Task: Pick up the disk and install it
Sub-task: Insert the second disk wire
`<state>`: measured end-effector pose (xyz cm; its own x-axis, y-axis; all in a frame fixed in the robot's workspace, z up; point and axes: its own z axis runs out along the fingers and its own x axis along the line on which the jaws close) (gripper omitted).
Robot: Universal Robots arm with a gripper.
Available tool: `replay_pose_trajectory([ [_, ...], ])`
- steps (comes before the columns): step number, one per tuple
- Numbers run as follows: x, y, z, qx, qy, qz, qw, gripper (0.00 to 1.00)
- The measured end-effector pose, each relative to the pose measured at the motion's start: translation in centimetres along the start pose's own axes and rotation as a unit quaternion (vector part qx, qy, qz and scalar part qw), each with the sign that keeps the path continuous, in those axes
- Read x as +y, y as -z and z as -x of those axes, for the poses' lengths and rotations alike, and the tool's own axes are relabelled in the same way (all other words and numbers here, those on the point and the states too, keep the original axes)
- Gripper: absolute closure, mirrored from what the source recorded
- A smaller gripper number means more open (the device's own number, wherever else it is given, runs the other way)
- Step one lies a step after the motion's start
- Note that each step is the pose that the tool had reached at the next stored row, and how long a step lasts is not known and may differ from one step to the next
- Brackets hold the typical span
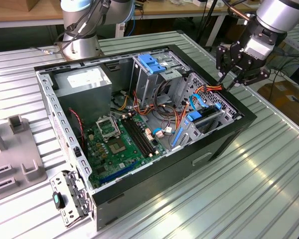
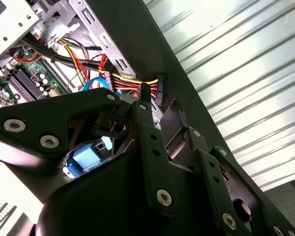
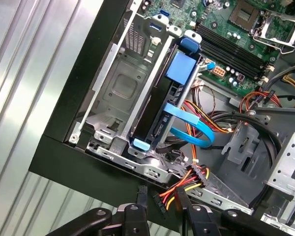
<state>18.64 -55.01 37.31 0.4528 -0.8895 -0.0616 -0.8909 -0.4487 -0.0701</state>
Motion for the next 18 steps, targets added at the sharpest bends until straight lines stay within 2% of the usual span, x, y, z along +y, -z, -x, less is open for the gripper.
replay_pose_trajectory([
  [3,-0.08,-0.03,-0.05,-0.001,0.014,0.0009,0.99989,0.64],
  [4,-0.12,-0.05,-0.07,-0.0019,0.026,0.0015,0.99967,0.64],
  [6,-0.19,-0.06,-0.1,-0.0025,0.034,0.002,0.99941,0.64],
  [18,-0.19,-0.07,-0.1,-0.0028,0.037,0.0022,0.9993,0.64],
])
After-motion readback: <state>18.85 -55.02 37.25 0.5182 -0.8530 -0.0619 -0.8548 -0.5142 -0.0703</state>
